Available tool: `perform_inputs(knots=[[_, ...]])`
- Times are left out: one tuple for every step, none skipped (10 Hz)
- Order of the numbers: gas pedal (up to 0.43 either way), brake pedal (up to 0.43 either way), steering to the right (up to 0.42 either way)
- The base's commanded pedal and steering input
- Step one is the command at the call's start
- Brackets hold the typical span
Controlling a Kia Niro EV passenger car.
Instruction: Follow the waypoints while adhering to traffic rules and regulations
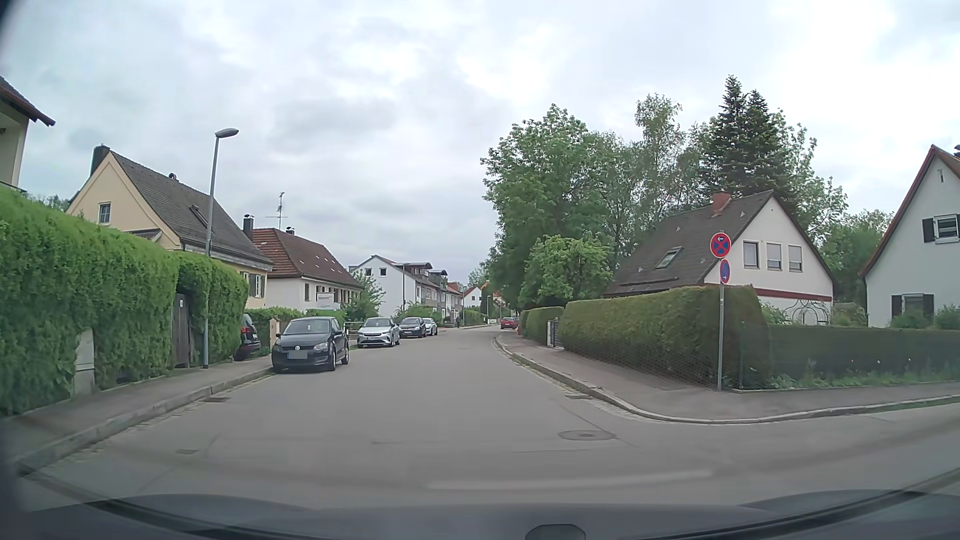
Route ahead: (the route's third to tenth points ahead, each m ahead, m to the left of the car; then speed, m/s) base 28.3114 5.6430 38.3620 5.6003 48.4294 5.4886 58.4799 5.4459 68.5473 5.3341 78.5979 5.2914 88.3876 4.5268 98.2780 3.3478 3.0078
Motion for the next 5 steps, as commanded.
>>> perform_inputs(knots=[[0.118,0.000,0.043],[0.118,0.000,0.027],[0.130,0.000,0.014],[0.138,0.000,0.004],[0.150,0.000,-0.008]])
